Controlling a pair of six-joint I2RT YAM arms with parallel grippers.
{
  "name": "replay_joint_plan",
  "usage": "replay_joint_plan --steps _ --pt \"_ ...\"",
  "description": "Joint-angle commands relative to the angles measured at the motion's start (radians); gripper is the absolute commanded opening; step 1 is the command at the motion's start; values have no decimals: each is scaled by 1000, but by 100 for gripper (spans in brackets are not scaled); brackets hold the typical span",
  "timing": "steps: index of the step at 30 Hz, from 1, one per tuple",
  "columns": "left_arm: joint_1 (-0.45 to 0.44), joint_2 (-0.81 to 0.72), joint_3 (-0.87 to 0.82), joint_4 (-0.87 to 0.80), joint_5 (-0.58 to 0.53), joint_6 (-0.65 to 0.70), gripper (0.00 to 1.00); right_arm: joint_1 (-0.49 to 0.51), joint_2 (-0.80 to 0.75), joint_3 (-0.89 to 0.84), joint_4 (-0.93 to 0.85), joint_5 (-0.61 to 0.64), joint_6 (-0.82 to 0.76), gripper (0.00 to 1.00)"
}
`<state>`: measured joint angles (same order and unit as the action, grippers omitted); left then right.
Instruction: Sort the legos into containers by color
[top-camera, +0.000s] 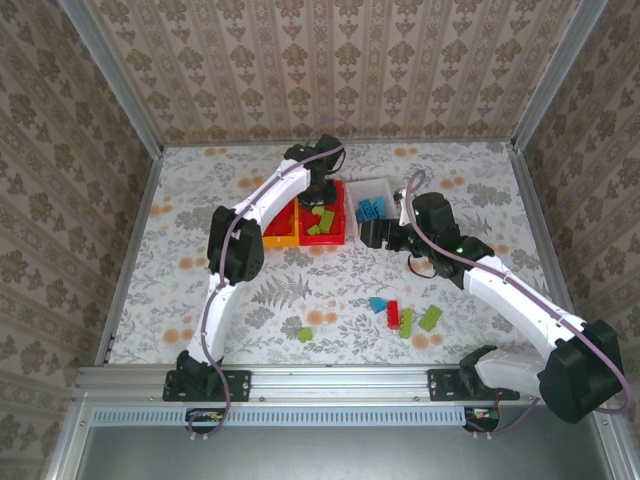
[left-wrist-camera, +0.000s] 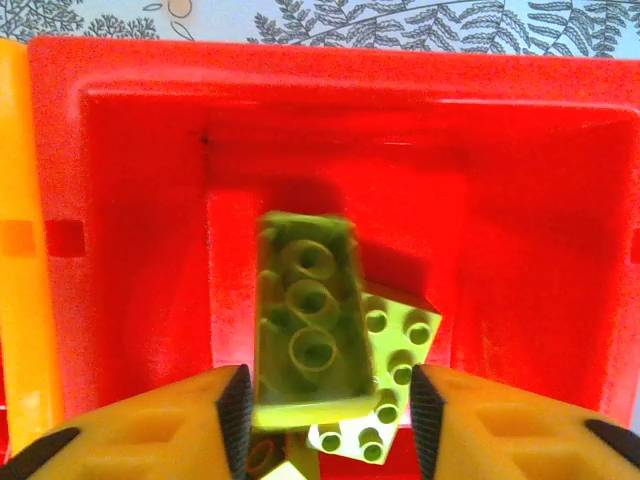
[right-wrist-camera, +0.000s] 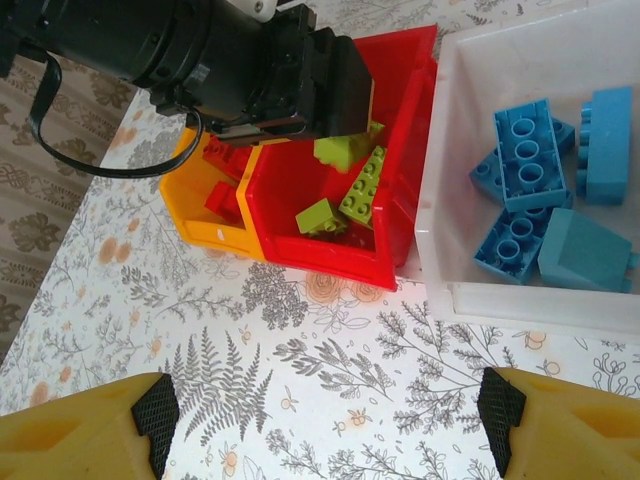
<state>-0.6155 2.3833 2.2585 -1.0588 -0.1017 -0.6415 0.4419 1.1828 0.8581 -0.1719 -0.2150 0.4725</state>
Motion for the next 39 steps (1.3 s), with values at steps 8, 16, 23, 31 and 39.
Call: replay_joint_plan --steps 8,16,23,31,39 --pt "-25 -81 30 -36 -26 18 55 -9 -11 45 -136 42 -12 81" --pt "-78 -280 -121 37 -24 -57 59 47 2 77 -453 57 -142 73" --pt "-88 -649 -586 211 13 -108 61 242 177 132 -647 164 -265 70" --pt "-84 -997 -1017 277 49 -177 62 293 392 208 -724 268 -323 70" --pt "-74 -1122 -1144 261 28 -231 62 305 501 229 -706 246 -366 68"
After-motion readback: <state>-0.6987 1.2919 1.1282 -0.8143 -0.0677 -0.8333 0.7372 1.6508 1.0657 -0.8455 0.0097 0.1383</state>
